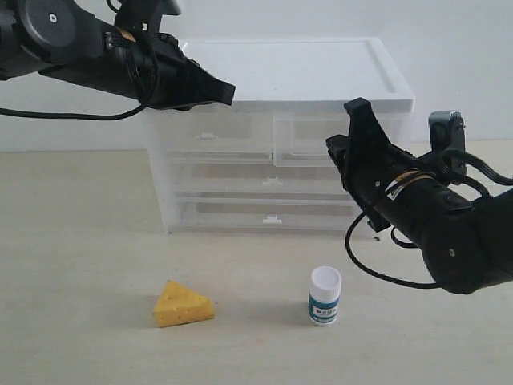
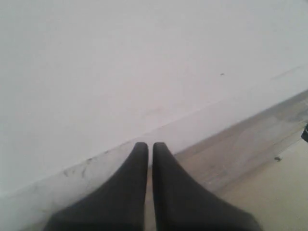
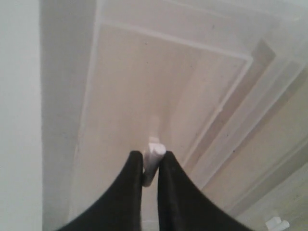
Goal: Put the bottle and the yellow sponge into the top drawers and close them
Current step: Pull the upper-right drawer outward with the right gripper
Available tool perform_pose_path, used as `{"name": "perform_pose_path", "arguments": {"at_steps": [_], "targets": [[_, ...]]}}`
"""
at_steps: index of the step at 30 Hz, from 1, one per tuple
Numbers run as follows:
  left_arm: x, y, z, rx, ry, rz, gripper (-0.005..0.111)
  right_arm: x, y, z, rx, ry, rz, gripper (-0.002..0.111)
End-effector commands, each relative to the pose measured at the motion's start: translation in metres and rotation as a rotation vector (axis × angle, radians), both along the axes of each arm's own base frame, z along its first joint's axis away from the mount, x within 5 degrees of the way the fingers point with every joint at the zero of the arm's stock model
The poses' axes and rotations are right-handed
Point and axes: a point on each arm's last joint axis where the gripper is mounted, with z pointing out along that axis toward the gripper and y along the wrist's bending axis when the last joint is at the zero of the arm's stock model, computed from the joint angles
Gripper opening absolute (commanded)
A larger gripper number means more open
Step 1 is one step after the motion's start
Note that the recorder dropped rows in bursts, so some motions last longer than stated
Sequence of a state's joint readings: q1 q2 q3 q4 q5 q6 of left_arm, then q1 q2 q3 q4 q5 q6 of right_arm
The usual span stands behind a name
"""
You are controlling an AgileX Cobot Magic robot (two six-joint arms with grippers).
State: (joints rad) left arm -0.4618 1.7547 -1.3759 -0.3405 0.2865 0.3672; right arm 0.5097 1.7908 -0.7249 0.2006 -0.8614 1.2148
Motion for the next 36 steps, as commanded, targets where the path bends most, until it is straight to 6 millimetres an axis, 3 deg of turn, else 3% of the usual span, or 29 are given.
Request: {"name": "perform_pose_path", "arguments": {"at_steps": [1,15,23,30,36], "targets": [[0.011,-0.006,-0.013,0.001,0.001,0.007,0.004,-0.012,-0.002,-0.004,-0.05,-0.035,0.06,0.0],[0.017,-0.008,-0.023,0.002,0.001,0.018,0.004,-0.053,-0.018,-0.024,-0.014,-0.067,0.119,0.0],[0.017,-0.008,-0.023,0.002,0.001,0.018,0.004,-0.094,-0.039,-0.012,-0.01,-0.092,0.136,0.0],[0.017,-0.008,-0.024,-0.007,0.011,0.022,0.004,-0.099,-0.038,-0.018,-0.048,-0.049,0.178,0.001],[0.017,-0.008,-0.024,-0.01,0.015,0.025,0.004,-0.1,-0.036,-0.018,-0.098,-0.068,0.208,0.051]]}}
